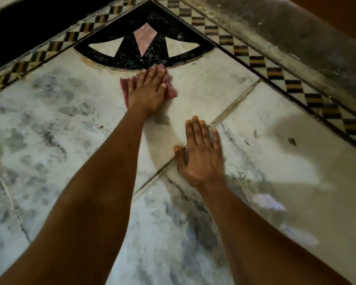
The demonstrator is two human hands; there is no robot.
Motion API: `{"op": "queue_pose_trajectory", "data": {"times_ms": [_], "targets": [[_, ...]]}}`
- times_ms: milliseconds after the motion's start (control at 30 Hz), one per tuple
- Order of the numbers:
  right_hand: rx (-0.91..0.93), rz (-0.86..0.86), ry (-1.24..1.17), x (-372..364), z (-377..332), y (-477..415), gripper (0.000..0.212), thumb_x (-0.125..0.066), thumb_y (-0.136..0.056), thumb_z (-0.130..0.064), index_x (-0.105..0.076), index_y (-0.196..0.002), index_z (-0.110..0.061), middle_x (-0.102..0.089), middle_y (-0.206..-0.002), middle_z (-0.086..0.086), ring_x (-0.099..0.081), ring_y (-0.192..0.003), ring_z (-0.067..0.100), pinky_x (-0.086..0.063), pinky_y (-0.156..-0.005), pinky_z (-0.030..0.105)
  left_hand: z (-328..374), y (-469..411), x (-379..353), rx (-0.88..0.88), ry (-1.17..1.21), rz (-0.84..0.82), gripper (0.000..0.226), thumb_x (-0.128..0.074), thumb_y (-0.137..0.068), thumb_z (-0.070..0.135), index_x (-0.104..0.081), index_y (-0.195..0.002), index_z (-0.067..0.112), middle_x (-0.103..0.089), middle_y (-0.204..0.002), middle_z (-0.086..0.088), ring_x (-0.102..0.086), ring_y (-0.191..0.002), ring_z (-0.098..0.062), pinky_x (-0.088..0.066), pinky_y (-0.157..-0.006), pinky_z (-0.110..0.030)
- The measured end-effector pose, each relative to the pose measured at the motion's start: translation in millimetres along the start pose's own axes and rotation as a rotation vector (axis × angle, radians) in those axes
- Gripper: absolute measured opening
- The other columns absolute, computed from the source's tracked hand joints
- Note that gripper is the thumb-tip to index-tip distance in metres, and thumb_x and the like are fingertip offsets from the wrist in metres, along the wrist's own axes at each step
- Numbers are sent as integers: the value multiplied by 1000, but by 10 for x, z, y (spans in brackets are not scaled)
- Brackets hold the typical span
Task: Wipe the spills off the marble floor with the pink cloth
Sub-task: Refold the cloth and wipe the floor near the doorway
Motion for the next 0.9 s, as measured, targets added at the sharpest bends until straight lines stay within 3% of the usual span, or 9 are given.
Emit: {"op": "queue_pose_trajectory", "data": {"times_ms": [100, 233, 367, 500, 567, 667, 767, 833, 900], "targets": [[-1, -5, 37, 5, -9, -10, 75, -9, -84, -50, -12, -150, -14, -4, -159, 5, -4, -147, 18, 3, -117, 42, 112, 373, -109, -191, 5, -38, 53, -15, -97, 40, -8, -149, 32, -1, -159, 6, 0, -145, -15, 5, -115, -41], [-3, -9, 50, 12, -13, 6, 74, -9, -86, -51, -11, -150, -13, -4, -159, 6, -3, -147, 18, 2, -118, 42, -299, 1133, -120, -392, -25, -28, 55, -12, -92, 47, -11, -147, 36, -5, -154, 14, -6, -142, -8, 0, -113, -33], [-3, -26, 57, -5, 0, -4, 74, -6, -87, -52, -5, -151, -14, 2, -159, 4, 3, -147, 17, 3, -118, 42, -789, 1034, 1, -212, -76, 24, 58, -14, -90, 48, -19, -146, 33, -14, -155, 9, -18, -143, -18, -7, -114, -40], [-11, -12, 52, -10, -5, -2, 75, -5, -85, -52, -6, -150, -14, 1, -159, 5, 1, -147, 18, 1, -119, 43, -671, 420, 84, 70, -48, 42, 53, -19, -98, 40, -8, -149, 32, -4, -159, 4, -4, -145, -19, 0, -116, -44], [-9, -11, 58, -11, -13, 2, 75, -6, -85, -51, -7, -150, -14, -1, -159, 5, -1, -147, 17, 0, -119, 43, -410, 333, 19, 42, -39, 22, 52, -21, -100, 38, -6, -149, 31, -2, -159, 3, -1, -146, -20, 2, -116, -45], [-5, -10, 39, 4, -22, -5, 76, -9, -84, -51, -11, -150, -13, -4, -159, 6, -4, -147, 18, 1, -118, 42, -87, 685, -150, -184, -56, -1, 55, -14, -95, 43, -11, -149, 30, -6, -159, 2, -6, -146, -19, 0, -115, -45], [-4, 5, 42, 6, -15, -6, 75, -11, -86, -50, -11, -150, -12, -5, -159, 7, -4, -147, 19, -1, -119, 43, -211, 1329, -172, -368, -88, -13, 56, -16, -94, 43, -19, -148, 29, -17, -156, 4, -16, -143, -17, -8, -115, -42], [-7, 6, 37, 3, -14, -4, 74, -11, -87, -50, -11, -150, -11, -5, -159, 8, -4, -147, 20, -3, -119, 44, -482, 1547, -147, -391, -106, 1, 54, -21, -95, 41, -24, -147, 26, -25, -154, 2, -24, -141, -17, -13, -113, -39], [-13, 15, 31, -2, -24, 1, 74, -13, -88, -50, -13, -150, -10, -5, -158, 10, -4, -147, 23, -5, -119, 45, -697, 1474, -91, -305, -91, 27, 57, -22, -94, 41, -24, -147, 19, -30, -152, -3, -31, -138, -22, -16, -113, -39]]}}
Point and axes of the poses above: each hand's wrist, its own y-axis away from the middle knuckle, its own x-axis out of the back of the hand, z = x × y, the point moved 1 cm from there along -y, towards the middle knuckle
